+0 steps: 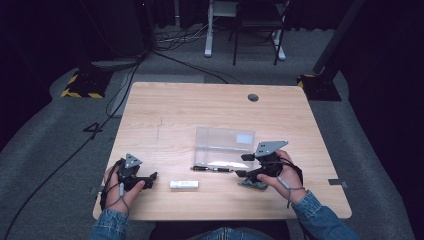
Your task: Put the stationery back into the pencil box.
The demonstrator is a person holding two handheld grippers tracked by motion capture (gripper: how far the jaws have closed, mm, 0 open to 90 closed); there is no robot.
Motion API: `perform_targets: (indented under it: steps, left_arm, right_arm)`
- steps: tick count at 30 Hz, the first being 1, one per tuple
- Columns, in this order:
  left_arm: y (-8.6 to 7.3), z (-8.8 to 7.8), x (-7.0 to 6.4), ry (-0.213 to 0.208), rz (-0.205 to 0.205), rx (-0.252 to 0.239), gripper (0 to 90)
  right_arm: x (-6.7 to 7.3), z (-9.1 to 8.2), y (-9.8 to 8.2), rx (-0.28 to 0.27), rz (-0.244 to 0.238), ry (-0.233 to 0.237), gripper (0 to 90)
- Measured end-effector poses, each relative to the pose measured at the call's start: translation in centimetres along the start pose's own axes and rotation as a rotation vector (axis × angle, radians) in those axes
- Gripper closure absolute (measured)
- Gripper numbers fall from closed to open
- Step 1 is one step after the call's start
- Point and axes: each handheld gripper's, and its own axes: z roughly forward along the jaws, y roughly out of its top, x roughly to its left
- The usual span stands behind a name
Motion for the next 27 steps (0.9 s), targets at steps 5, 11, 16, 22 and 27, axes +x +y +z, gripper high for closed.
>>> perform_targets:
  steps: [5,11,16,22,27]
  left_arm:
    - [0.0,0.0,0.0,0.0,0.0,0.0,11.8]
    - [0.0,0.0,0.0,0.0,0.0,0.0,11.8]
    - [0.0,0.0,0.0,0.0,0.0,0.0,11.8]
    - [0.0,0.0,0.0,0.0,0.001,0.001,11.8]
    - [0.0,0.0,0.0,-0.001,0.002,0.001,11.8]
  right_arm:
    - [0.5,0.6,0.4,0.026,0.006,0.02,42.5]
    - [0.9,1.6,0.9,0.043,-0.026,0.032,46.5]
    - [1.2,2.4,1.3,0.055,-0.041,0.038,48.5]
    - [1.3,3.7,1.7,0.07,-0.084,0.034,50.1]
    - [1.6,4.6,1.9,0.078,-0.113,0.038,50.4]
